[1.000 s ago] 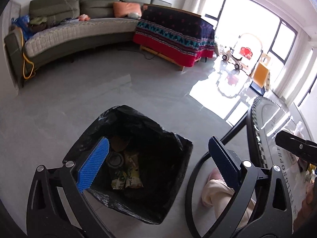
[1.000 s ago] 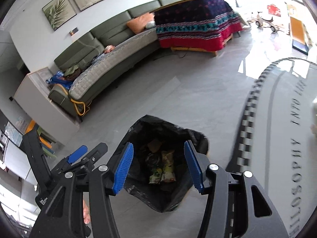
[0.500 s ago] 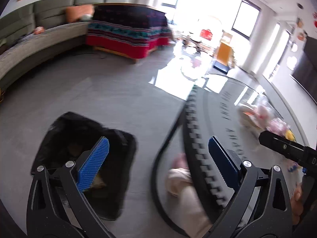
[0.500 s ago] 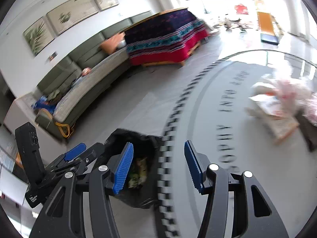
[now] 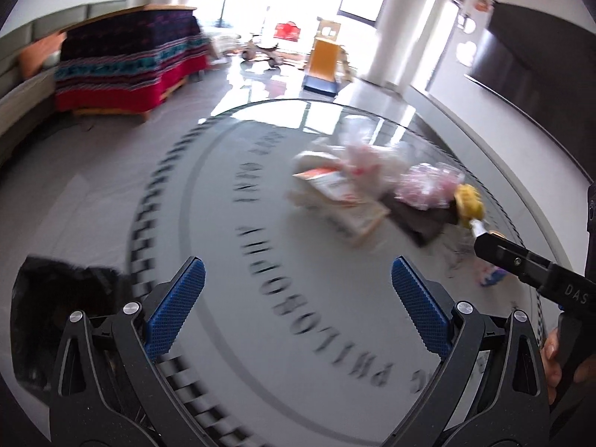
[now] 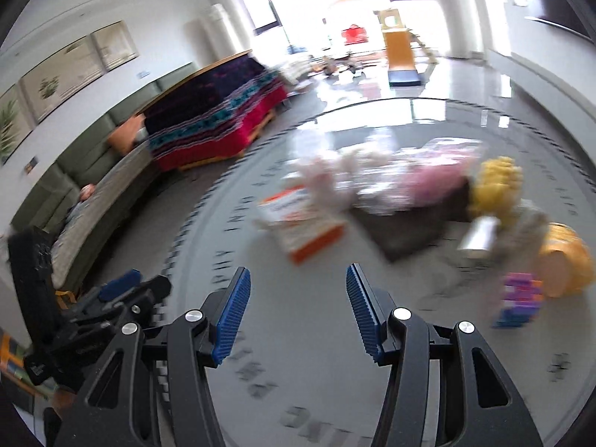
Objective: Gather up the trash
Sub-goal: 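Move both open tools back over the table, then grasp the yellow sponge brush with the left tool while the right tool grasps the foam cube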
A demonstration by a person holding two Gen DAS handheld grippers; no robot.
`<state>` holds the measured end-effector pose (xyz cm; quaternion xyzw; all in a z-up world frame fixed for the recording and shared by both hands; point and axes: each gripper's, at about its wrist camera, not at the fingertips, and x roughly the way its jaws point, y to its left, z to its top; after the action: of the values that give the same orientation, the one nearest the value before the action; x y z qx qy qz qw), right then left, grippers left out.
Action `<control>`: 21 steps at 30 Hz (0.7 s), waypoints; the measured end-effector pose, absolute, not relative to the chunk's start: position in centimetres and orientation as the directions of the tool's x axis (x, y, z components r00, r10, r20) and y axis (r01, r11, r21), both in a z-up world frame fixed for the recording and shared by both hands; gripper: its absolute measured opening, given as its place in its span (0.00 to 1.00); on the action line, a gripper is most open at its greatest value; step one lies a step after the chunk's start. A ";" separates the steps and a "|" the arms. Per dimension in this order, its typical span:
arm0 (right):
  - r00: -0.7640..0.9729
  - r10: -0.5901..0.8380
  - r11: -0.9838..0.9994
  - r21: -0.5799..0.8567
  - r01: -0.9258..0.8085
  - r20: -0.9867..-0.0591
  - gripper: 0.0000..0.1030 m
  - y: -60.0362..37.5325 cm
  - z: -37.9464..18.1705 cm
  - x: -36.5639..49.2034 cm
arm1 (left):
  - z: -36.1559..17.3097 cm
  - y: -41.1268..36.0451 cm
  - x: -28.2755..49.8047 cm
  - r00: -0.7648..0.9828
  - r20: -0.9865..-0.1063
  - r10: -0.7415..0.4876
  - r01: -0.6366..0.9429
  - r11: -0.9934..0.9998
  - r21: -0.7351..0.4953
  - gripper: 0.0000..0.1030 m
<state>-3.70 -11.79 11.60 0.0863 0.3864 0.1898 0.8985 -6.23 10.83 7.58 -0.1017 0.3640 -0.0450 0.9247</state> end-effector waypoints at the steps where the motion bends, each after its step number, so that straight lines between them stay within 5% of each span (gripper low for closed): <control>1: 0.650 0.376 0.926 0.293 -0.238 -0.660 0.54 -13.4 11.5 -3.8 | 7.7 9.6 -5.7 0.731 -0.661 -0.169 0.035 0.977 -0.212 0.94; 8: 0.674 0.237 0.962 0.267 -0.060 -0.700 0.54 -21.5 8.5 -3.2 | 7.7 4.2 -3.0 0.698 -0.675 -0.238 0.155 0.971 -0.182 0.94; 19: 0.609 0.238 0.955 0.296 -0.006 -0.757 0.54 -23.7 3.9 -0.2 | 7.3 -2.1 0.3 0.643 -0.699 -0.312 0.278 0.946 -0.166 0.94; 21: 0.602 0.239 0.955 0.298 -0.002 -0.762 0.45 -24.0 3.4 0.0 | 7.4 -3.3 1.0 0.637 -0.700 -0.323 0.298 0.941 -0.163 0.94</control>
<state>0.01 -24.00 3.41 0.1345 0.4407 0.0678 0.8849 1.01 -3.31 7.45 -0.0163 0.3898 -0.1716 0.9046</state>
